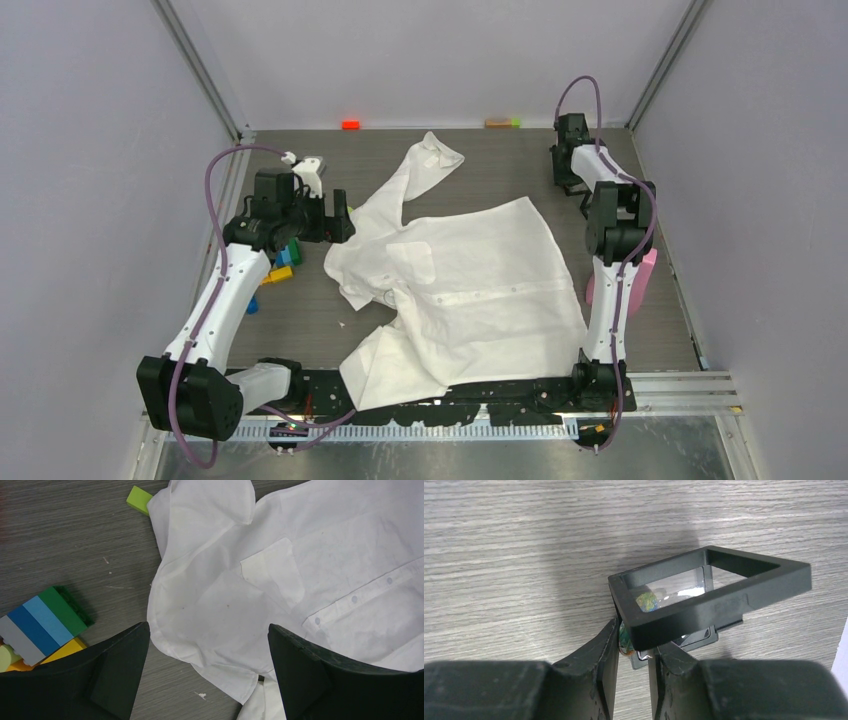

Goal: Pin the brooch onto the clothing

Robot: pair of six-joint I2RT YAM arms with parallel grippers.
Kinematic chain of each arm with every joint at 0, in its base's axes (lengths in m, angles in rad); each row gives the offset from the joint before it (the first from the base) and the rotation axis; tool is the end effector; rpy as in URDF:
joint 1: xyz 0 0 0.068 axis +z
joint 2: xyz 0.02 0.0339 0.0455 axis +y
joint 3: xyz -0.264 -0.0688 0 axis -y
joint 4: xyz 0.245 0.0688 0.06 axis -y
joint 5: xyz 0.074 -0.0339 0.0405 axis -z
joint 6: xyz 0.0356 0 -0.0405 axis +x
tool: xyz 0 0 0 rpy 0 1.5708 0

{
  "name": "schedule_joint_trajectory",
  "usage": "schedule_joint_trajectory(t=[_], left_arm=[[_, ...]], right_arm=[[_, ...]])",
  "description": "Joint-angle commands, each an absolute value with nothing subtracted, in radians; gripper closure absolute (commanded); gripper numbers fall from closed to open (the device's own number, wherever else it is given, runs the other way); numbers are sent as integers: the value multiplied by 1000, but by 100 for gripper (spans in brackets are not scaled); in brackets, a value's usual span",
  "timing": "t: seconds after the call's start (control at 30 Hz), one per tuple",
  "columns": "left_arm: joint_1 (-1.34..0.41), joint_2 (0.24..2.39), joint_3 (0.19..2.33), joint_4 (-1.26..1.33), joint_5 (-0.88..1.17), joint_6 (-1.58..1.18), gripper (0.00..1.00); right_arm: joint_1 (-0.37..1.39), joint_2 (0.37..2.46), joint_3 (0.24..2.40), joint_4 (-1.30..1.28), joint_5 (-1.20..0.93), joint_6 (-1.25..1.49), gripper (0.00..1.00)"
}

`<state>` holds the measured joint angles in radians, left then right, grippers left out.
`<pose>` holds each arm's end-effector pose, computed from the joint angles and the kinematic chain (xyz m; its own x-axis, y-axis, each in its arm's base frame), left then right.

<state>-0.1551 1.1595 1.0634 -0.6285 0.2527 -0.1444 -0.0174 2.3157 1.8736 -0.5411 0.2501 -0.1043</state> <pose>0.2410 -0.0467 0.3198 -0.6962 -0.0322 -0.7171 0.2368 0.9328 -0.2717 0.5060 -0.0176 0.1667 -0.8437 -0.0862 -0.5299 0.0666 0.9626 -0.2626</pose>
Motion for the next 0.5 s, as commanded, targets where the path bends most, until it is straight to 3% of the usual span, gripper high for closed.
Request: schedule_joint_trajectory(t=[0.0, 0.27, 0.47], left_arm=[[-150, 1155, 1063, -621, 247, -124, 9], [-150, 1152, 1058, -617, 254, -126, 9], [-150, 1149, 1055, -615, 259, -127, 9]], right_arm=[[-22, 2234, 1826, -495, 290, -91, 76], [-21, 2128, 1735, -412, 299, -89, 82], [-21, 2152, 1750, -435, 293, -94, 80]])
